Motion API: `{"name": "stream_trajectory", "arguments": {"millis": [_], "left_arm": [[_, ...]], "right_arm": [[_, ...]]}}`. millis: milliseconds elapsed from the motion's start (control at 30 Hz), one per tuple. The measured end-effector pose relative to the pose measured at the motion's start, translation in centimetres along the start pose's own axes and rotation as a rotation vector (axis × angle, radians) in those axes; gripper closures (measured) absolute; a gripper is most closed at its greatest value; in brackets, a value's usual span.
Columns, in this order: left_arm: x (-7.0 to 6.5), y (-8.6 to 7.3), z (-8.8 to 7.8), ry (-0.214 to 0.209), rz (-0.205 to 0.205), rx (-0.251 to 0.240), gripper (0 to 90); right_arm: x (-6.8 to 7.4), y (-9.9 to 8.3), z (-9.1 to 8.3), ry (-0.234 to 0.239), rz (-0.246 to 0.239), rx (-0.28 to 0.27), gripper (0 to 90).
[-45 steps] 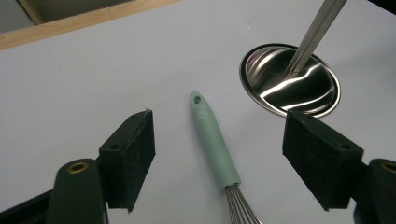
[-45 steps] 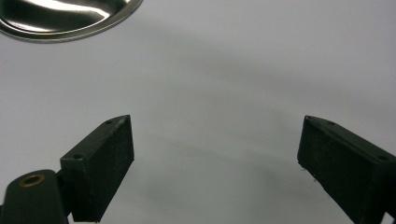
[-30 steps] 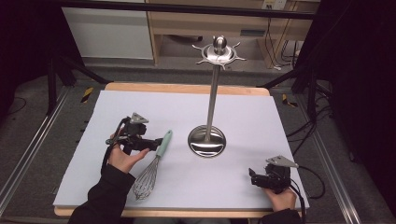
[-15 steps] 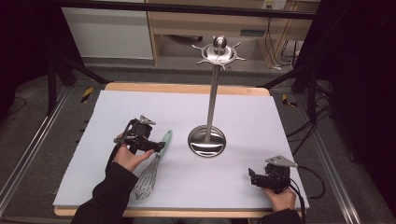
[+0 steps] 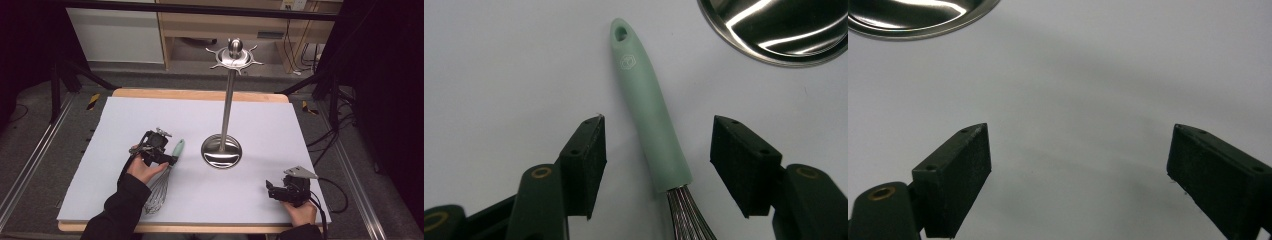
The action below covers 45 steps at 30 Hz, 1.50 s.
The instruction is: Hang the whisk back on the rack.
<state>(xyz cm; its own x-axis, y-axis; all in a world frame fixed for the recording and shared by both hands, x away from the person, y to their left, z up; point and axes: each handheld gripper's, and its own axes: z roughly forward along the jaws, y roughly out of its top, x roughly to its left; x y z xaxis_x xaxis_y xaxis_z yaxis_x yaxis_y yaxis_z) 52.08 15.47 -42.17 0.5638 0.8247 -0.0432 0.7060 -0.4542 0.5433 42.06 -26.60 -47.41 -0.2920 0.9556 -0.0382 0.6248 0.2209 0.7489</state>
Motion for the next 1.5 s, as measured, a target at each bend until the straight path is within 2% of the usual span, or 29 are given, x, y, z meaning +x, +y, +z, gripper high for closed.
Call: {"name": "stream_trajectory", "arguments": {"millis": [300, 600, 767, 1233, 1500], "left_arm": [[0.1, -0.1, 1.2, -0.005, 0.003, 0.058, 47.1], [0.2, -0.2, 2.2, -0.024, -0.016, 0.107, 54.0], [0.2, -0.2, 2.6, -0.039, -0.026, 0.118, 57.3], [0.1, -0.1, 3.3, -0.041, -0.045, 0.144, 59.9], [0.2, 0.0, 3.3, -0.035, -0.084, 0.146, 62.7]], "right_arm": [[0.0, 0.0, 0.0, 0.002, -0.001, 0.007, 11.1], [0.0, 0.0, 0.1, -0.003, -0.004, 0.007, 11.1], [0.0, 0.0, 0.1, -0.003, -0.003, 0.008, 11.1], [0.0, 0.0, 0.1, 0.0, -0.002, 0.008, 11.0], [0.0, 0.0, 0.1, 0.002, 0.0, 0.012, 11.1]]}}
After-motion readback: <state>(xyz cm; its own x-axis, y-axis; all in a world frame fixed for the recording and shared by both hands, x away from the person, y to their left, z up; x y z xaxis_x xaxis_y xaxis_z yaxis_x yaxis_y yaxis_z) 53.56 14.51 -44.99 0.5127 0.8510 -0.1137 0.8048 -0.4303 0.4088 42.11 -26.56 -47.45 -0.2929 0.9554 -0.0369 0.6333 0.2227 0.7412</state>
